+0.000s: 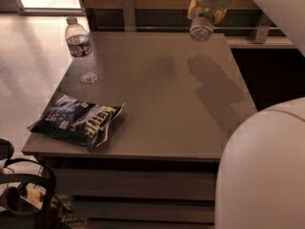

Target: Place 7up can upright

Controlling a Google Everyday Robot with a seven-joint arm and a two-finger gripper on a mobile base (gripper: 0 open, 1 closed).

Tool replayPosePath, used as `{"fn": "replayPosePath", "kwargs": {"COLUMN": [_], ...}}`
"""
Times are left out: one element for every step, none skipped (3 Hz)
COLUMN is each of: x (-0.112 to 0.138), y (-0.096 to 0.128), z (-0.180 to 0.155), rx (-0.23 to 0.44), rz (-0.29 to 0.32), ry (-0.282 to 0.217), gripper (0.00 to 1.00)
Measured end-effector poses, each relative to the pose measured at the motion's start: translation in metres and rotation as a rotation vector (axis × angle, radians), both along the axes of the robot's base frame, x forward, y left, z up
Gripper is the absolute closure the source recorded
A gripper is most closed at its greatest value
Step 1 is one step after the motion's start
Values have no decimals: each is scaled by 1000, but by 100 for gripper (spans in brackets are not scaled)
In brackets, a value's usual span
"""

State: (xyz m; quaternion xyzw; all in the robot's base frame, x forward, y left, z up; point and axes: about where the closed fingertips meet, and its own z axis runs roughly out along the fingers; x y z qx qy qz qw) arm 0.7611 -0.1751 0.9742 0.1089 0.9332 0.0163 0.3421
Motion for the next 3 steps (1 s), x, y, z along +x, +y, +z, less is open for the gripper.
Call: {"fn": "replayPosePath", "kwargs": {"x": [-13,-20,-19], "y": [-6,-9,-5], "z": [27,55,71], "rx": [-8,-28,-54], "rz": [98,233,337], "ry": [-128,-263,-333], "gripper": [100,100,100]}}
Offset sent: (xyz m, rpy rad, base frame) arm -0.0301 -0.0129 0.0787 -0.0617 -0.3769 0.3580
